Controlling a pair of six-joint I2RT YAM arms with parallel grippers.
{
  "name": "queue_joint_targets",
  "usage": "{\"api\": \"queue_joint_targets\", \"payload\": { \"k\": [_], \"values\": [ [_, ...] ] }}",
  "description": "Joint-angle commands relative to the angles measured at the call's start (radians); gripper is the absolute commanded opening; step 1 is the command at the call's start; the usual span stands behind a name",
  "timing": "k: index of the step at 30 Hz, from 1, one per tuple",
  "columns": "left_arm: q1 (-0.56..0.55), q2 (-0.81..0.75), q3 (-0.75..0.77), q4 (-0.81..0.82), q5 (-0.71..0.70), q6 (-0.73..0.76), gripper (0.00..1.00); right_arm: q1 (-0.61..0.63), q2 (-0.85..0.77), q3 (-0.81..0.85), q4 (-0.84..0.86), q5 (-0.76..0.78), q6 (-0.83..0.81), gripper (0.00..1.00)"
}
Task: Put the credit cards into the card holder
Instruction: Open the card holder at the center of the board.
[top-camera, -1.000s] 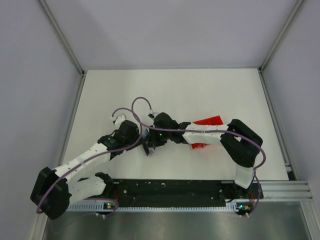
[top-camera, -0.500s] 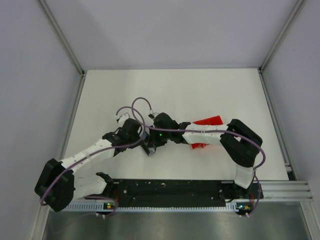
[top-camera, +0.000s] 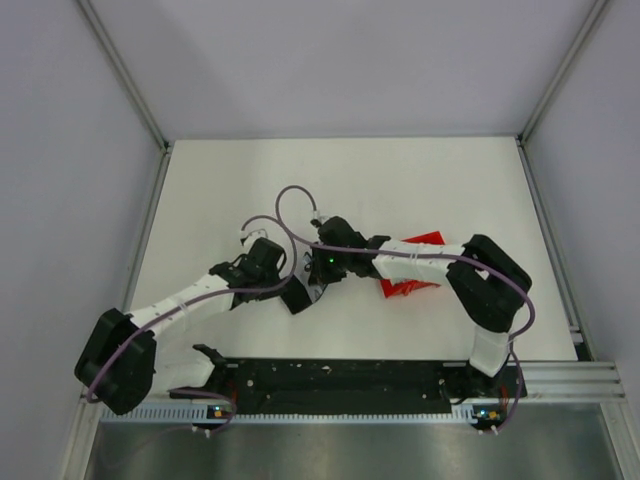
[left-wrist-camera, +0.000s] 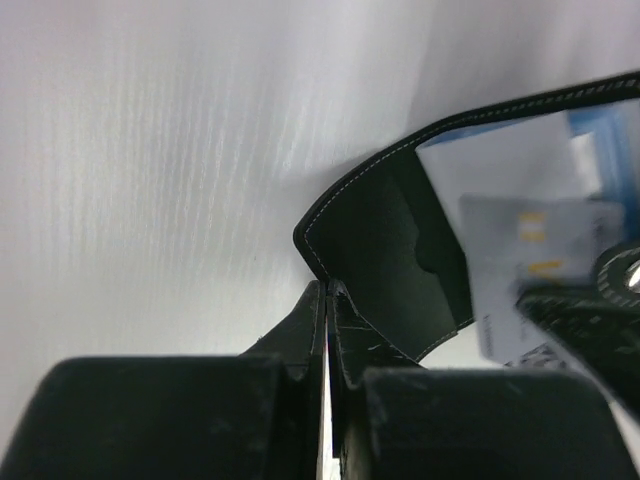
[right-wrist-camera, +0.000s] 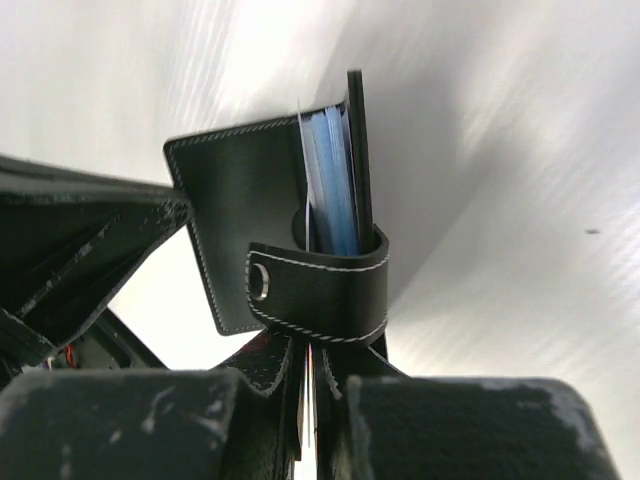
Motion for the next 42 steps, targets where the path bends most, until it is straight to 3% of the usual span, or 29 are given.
{"api": "queue_joint_targets", "payload": {
  "k": [1,21,28,34,42],
  "values": [
    [0.001,0.03,0.03,0.001,0.062,0.107,0.0,-0.059,-0.088,0.022,0.015,0.042,-0.041,0.0],
    [0.001,0.153,0.093,-0.019,0.175,0.282,0.0,-0.152,-0.083,-0.149,-0.014,0.122,-0.098,0.0],
    [0.001,0.223,0.174,-0.048,0.172,0.38,0.0,-0.2,-0.161,-0.217,0.023,0.059,-0.099,0.0],
    [0.001,0.289,0.247,-0.057,0.27,0.485,0.0,-0.24,-0.214,-0.265,0.026,0.037,-0.104,0.0],
    [-0.008,0.315,0.233,-0.075,0.344,0.522,0.0,-0.272,-0.283,-0.346,0.014,0.049,-0.109,0.0]
  ]
}}
